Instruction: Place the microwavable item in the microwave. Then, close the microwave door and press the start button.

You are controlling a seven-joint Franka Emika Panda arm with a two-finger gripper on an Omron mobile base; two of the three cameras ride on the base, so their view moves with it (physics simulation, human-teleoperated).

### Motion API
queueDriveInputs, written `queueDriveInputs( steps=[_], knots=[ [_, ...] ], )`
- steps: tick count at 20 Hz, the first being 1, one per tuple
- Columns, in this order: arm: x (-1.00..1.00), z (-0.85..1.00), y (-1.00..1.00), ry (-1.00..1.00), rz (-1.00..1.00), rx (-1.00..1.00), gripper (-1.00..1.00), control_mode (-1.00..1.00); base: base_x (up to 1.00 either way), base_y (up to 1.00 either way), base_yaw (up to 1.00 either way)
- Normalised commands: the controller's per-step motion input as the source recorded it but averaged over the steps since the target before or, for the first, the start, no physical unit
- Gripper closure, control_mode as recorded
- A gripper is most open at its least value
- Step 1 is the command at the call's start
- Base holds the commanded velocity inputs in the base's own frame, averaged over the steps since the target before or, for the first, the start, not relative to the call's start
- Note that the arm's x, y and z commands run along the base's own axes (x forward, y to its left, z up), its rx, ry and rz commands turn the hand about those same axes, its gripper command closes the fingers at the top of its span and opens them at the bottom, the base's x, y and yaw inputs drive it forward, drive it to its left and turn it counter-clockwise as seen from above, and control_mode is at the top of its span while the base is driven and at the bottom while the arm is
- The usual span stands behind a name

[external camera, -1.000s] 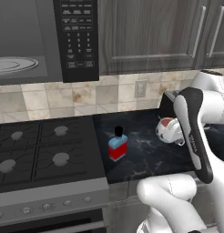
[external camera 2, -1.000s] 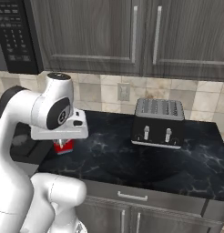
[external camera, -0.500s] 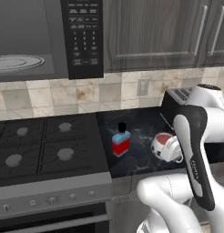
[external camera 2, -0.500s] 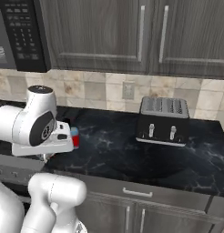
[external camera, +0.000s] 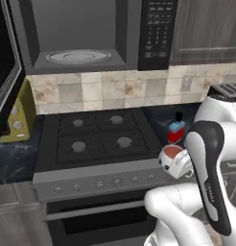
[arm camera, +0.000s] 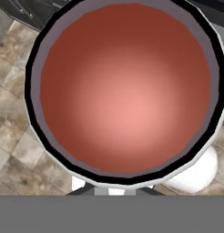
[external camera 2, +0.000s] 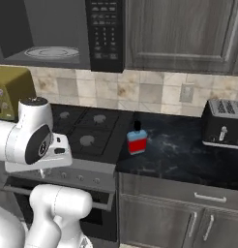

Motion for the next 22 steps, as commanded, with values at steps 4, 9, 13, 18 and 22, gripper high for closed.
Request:
queueDriveInputs(
  steps=[4, 9, 13, 18, 22],
  knots=[
    [0.00, 0.00, 0.00, 0.00, 0.00, 0.00, 1.00, 1.00, 0.39, 1.00, 0.00],
    [0.00, 0.00, 0.00, 0.00, 0.00, 0.00, 1.00, 1.00, 0.57, 0.77, -0.04],
    [0.00, 0.00, 0.00, 0.00, 0.00, 0.00, 1.00, 1.00, 0.24, 0.01, -0.01],
    [0.00, 0.00, 0.00, 0.00, 0.00, 0.00, 1.00, 1.00, 0.41, 0.00, 0.00],
    [0.00, 0.00, 0.00, 0.00, 0.00, 0.00, 1.00, 1.00, 0.41, 0.00, 0.00]
  ],
)
